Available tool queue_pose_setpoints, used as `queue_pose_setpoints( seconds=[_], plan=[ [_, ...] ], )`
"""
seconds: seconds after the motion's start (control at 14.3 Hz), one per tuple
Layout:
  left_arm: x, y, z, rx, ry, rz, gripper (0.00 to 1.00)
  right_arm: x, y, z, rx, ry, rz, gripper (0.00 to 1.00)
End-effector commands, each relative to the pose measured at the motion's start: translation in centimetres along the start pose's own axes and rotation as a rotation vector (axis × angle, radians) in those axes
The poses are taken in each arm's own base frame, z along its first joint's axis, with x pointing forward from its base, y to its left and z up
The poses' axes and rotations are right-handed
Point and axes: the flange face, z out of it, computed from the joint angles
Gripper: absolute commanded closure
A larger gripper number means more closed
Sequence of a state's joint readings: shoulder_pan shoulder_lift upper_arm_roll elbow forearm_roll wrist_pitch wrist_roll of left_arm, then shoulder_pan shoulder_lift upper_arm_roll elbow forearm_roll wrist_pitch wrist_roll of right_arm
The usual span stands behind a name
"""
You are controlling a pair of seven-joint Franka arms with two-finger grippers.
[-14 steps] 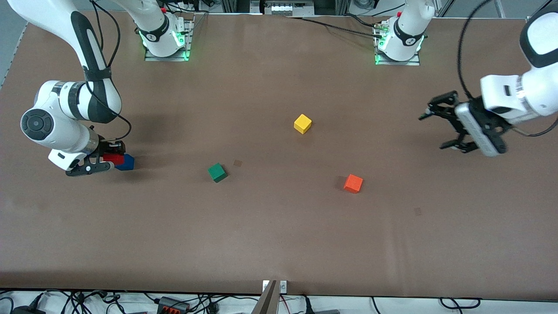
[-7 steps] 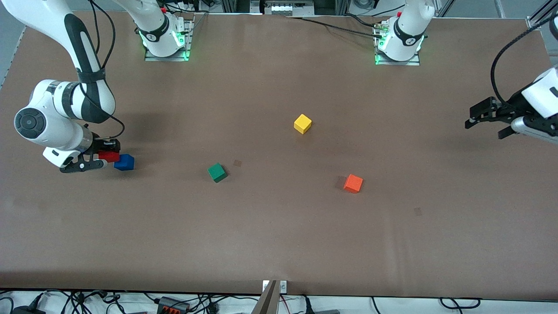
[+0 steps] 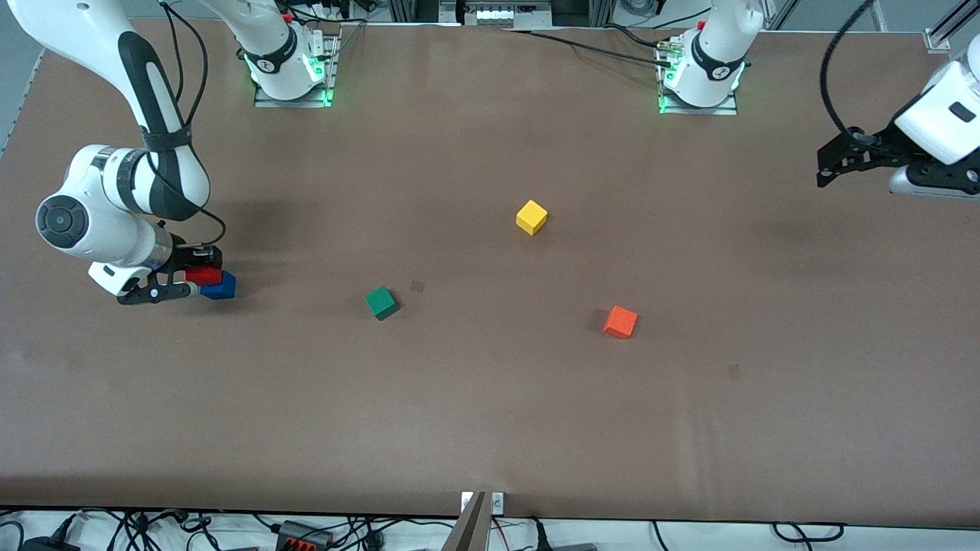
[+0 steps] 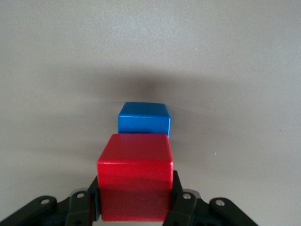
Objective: Pass red block to right arm, stack on blue
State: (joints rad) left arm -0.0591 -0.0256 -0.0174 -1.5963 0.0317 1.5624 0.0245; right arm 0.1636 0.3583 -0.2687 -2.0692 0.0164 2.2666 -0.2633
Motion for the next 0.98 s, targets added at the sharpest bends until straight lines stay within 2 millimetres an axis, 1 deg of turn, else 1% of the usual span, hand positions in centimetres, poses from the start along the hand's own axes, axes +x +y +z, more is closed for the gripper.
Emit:
queue_pose_setpoints(
  seconds=[0.0,0.14,0.21,0.28,0.49,0.63,0.91],
  plan=[
    [2.4,-1.2,0.3,-0.031,-0.010,-0.025,0.00,0.4,-0.1,-0.6,0.008,0.022,-0.008,1.00],
    [3.4,-2.1,-0.2,-0.048,0.011,-0.037,0.00,1.2,0.0,-0.7,0.002,0.028,-0.012,1.00],
    [4.0,-2.1,-0.3,-0.038,0.016,-0.042,0.00,1.4,0.0,-0.6,0.000,0.028,-0.013,1.00],
    [4.2,-2.3,-0.1,-0.037,0.013,-0.046,0.00,1.4,0.0,-0.6,-0.001,0.029,-0.013,1.00],
    [3.6,-3.5,0.2,-0.041,0.002,-0.059,0.00,1.4,-0.1,-0.3,0.001,0.020,-0.014,1.00],
    [3.2,-3.6,0.0,-0.039,0.002,-0.061,0.00,1.2,-0.2,0.2,0.006,0.000,-0.014,1.00],
    [3.3,-3.5,0.1,-0.039,0.002,-0.061,0.00,1.3,-0.6,0.5,0.021,-0.007,-0.011,1.00]
  ],
)
